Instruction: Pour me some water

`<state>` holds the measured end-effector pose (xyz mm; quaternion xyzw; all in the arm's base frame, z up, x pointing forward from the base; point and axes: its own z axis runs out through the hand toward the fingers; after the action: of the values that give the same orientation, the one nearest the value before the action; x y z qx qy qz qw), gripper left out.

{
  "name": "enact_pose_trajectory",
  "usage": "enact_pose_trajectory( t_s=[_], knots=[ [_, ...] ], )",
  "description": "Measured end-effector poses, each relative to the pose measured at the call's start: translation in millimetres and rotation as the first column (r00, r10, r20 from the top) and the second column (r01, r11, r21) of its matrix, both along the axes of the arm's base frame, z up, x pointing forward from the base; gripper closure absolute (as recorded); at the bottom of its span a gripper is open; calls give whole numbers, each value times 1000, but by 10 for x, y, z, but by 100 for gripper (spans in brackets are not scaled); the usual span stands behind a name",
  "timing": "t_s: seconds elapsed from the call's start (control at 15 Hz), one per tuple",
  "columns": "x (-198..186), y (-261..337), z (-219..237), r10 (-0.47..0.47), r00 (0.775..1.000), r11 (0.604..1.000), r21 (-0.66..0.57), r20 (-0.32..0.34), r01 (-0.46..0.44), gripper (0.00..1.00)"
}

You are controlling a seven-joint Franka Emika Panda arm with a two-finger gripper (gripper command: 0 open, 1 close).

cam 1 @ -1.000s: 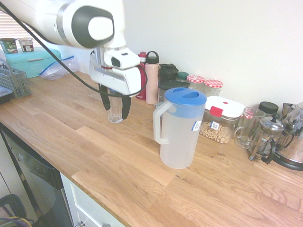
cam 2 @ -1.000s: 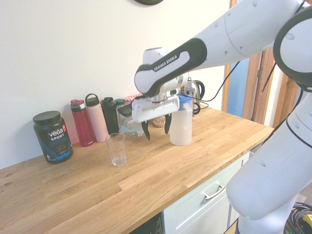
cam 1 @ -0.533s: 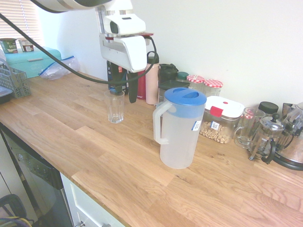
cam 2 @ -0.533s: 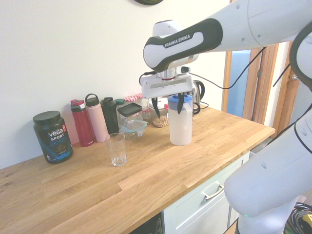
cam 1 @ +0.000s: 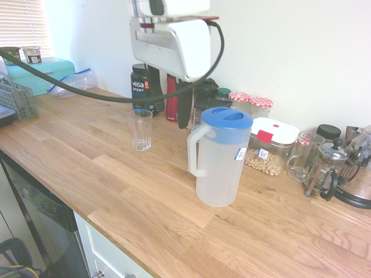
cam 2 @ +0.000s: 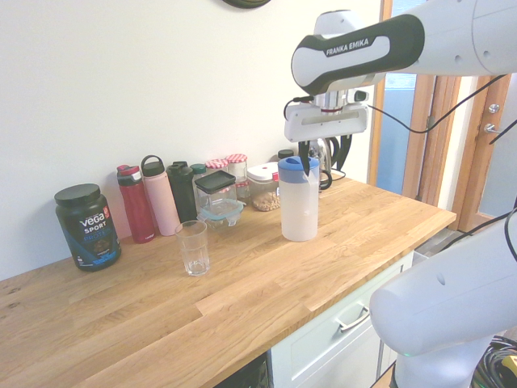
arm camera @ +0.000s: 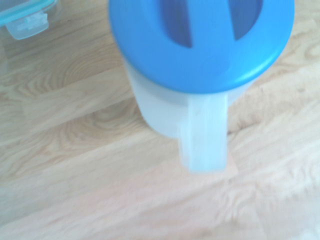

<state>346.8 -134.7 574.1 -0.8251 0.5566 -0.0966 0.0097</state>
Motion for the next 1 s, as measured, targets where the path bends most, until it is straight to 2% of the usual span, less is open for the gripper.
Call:
enact_pose_trajectory(
  t_s=[0.27, 0.33, 0.53, 1.0],
  knots=[
    [248, -106, -361, 66, 997, 998, -28, 26, -65, 0],
    [303, -133, -448, 76, 997, 997, -30, 23, -76, 100],
    [429, -167, -646, 91, 996, 995, -26, -2, -91, 100],
    [485, -174, -741, 95, 995, 995, -22, -16, -95, 100]
  ],
)
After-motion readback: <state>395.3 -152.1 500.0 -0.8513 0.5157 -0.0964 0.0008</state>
